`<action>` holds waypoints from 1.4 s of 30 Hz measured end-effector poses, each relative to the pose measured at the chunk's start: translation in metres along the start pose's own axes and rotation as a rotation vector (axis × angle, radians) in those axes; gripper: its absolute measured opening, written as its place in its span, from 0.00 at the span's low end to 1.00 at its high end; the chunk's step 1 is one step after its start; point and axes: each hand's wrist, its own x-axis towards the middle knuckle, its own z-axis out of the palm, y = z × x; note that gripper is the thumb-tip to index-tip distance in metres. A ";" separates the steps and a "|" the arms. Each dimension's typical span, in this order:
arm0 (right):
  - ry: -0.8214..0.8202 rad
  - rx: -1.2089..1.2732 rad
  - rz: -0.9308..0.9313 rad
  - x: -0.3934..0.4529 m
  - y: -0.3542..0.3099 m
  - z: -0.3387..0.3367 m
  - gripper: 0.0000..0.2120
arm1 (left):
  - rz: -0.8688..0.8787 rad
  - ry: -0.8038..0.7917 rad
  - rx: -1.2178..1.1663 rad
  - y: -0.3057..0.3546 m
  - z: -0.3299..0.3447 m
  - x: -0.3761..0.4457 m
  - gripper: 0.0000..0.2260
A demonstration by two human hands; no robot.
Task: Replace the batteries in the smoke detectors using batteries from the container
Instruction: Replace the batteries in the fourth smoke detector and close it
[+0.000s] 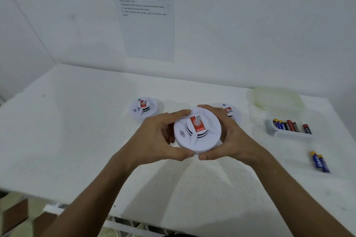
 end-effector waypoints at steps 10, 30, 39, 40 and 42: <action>0.018 -0.008 0.051 0.002 0.003 0.004 0.44 | 0.011 -0.023 0.061 -0.007 -0.004 0.004 0.38; 0.043 -0.004 0.056 0.006 0.009 0.002 0.48 | 0.037 -0.043 0.013 -0.015 -0.005 0.016 0.36; 0.039 0.004 0.051 0.004 0.006 0.003 0.47 | 0.041 -0.046 0.006 -0.013 -0.004 0.015 0.37; 0.041 0.007 0.051 0.003 0.005 0.003 0.45 | 0.046 -0.045 0.004 -0.012 -0.004 0.014 0.37; 0.051 0.007 0.049 0.003 0.003 0.003 0.44 | 0.062 -0.041 0.018 -0.012 -0.003 0.014 0.36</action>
